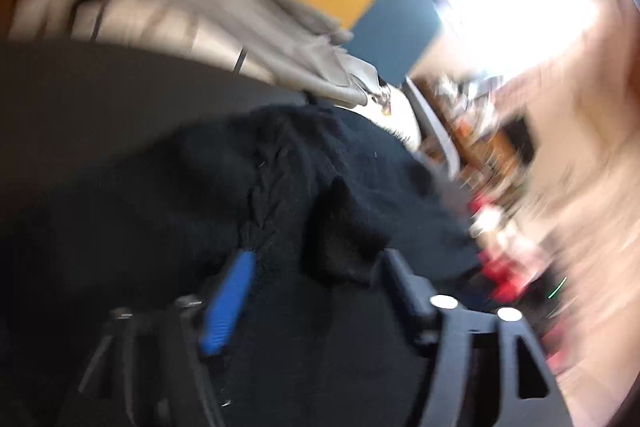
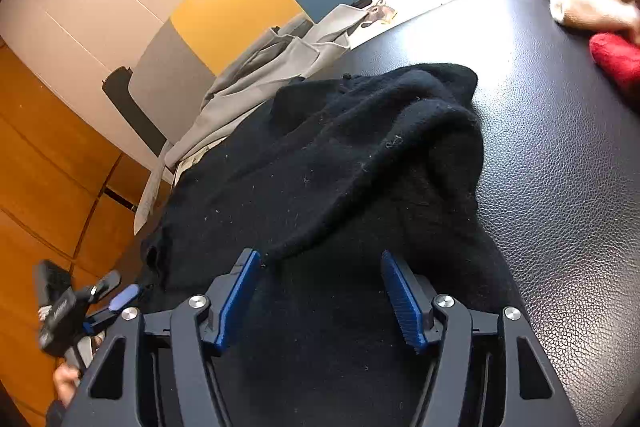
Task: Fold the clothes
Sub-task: 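Lay the sleeve onto the sweater body with the left gripper and open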
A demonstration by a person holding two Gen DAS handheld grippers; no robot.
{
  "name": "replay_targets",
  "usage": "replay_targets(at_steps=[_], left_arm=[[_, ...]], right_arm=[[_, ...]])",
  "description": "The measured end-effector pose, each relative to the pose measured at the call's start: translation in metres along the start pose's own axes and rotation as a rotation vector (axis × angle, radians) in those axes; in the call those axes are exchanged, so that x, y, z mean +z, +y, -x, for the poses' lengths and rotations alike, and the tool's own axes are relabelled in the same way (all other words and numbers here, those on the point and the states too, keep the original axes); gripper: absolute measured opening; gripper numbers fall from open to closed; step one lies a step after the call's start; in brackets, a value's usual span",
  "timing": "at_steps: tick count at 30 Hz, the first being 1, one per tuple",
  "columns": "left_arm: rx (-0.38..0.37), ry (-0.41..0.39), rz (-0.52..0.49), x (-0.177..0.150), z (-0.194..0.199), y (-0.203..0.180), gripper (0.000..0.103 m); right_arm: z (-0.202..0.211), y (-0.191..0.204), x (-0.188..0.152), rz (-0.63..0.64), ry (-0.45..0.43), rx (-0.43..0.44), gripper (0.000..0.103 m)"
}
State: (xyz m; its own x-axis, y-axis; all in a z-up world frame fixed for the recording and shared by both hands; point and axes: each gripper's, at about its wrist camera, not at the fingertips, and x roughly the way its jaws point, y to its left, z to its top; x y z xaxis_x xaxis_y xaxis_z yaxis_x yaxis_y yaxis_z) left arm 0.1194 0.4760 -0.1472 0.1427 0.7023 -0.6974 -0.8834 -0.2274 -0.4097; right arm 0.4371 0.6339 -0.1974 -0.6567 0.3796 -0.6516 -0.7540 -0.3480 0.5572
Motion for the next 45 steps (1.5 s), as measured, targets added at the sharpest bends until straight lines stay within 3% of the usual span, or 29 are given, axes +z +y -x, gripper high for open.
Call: replay_targets(at_steps=[2,4,10,12,18,20,25,28,32,36,40,43,45], left_arm=[[0.125,0.000,-0.197,-0.011,-0.002,-0.032,0.086],[0.194,0.009,-0.306,-0.020,-0.012,-0.051,0.086],[0.289,0.044,-0.349,-0.016,-0.040,-0.061,0.084],[0.284,0.049,-0.340,-0.010,-0.045,-0.061,0.084],[0.287,0.047,-0.273,0.006,-0.053,-0.053,0.082],[0.276,0.041,-0.229,0.009,-0.051,-0.047,0.071],[0.256,0.070,-0.124,0.017,-0.054,-0.031,0.059],[0.200,0.073,-0.063,0.020,-0.049,-0.025,0.027],[0.078,0.049,0.086,0.025,-0.035,-0.005,0.010],[-0.040,-0.002,0.242,0.023,-0.015,0.023,0.008],[-0.075,0.002,0.276,0.024,-0.009,0.038,0.004],[-0.091,0.020,0.309,0.023,-0.012,0.046,0.026],[-0.069,0.041,0.336,0.020,-0.016,0.052,0.031]], right_arm=[[0.000,-0.001,-0.001,0.001,-0.005,0.010,0.067],[0.000,-0.001,-0.001,0.008,-0.007,0.012,0.068],[0.000,-0.001,-0.003,0.031,-0.015,0.011,0.068],[0.000,-0.001,-0.003,0.033,-0.016,0.017,0.069],[0.000,0.000,-0.004,0.056,-0.025,0.026,0.074],[0.000,0.001,-0.005,0.056,-0.025,0.026,0.074],[0.001,-0.001,-0.005,0.041,-0.030,0.044,0.075],[0.002,-0.004,-0.003,0.028,-0.026,0.056,0.075],[0.007,-0.017,0.003,-0.100,-0.018,0.138,0.075],[0.016,-0.034,0.005,-0.238,-0.044,0.250,0.074],[0.023,-0.052,0.005,-0.384,-0.078,0.348,0.074],[0.025,-0.055,0.004,-0.405,-0.075,0.351,0.074],[0.024,-0.050,0.003,-0.379,-0.062,0.330,0.074]])
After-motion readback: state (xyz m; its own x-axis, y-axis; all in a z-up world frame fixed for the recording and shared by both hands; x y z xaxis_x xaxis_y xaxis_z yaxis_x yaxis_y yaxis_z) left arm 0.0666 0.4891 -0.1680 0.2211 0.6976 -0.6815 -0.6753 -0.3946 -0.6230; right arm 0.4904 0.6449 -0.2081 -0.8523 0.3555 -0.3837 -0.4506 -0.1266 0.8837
